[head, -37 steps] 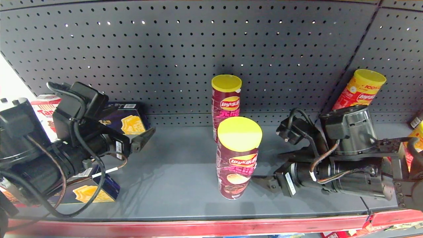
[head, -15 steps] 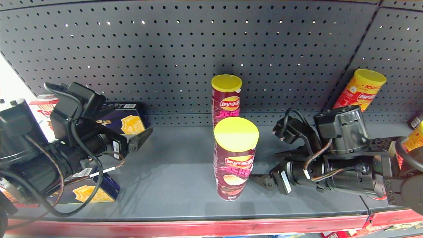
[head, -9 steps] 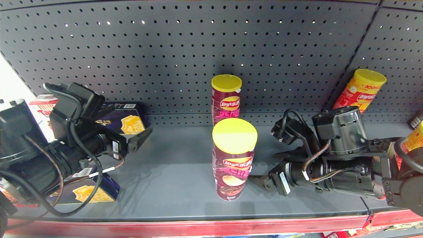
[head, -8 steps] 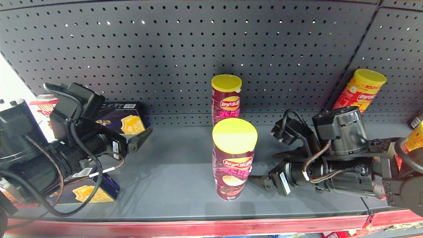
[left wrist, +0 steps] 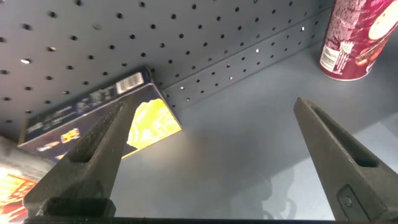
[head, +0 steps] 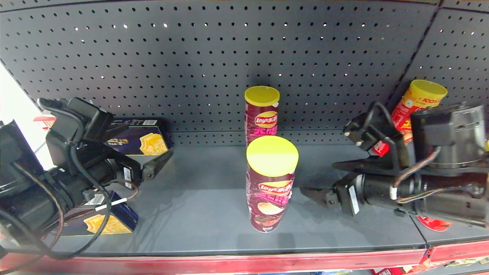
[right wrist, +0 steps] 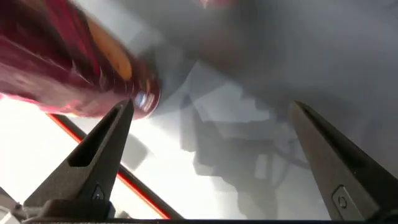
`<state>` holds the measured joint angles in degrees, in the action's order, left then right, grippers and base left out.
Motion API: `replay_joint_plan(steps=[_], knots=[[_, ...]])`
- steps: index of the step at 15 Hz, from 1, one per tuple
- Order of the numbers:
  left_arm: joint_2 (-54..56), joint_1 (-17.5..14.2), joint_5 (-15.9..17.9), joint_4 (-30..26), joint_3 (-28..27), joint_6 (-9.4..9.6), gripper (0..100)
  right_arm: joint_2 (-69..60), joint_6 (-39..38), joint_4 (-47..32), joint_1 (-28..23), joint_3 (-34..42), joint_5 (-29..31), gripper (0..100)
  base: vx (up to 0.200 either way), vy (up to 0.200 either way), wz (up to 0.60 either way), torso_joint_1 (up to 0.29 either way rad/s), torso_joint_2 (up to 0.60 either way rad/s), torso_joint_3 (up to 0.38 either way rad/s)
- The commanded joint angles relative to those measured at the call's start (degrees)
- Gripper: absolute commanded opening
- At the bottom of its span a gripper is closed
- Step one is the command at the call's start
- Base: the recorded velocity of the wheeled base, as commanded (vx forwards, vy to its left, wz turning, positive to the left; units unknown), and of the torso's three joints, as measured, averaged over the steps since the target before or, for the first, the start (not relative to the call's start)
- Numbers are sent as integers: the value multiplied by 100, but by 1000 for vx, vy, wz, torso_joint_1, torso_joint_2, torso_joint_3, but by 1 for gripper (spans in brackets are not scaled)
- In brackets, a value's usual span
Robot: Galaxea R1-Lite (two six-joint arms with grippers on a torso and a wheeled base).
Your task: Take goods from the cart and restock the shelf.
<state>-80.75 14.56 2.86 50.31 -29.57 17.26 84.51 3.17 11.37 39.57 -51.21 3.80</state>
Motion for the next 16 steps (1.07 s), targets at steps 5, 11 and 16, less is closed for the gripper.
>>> replay_joint_plan(steps=[5,11,16], knots=[[1246,645,21,14,883,-4,100,-3151,17,-74,24,946,112,100,0,0,0,0,0,0],[2432,1032,-401,-65,1349,-4,100,-6376,8,-935,-169,2528,112,100,0,0,0,0,0,0],[3654,1032,-858,-1094,1551,-4,100,-7923,8,-2051,-336,3144,112,100,0,0,0,0,0,0]])
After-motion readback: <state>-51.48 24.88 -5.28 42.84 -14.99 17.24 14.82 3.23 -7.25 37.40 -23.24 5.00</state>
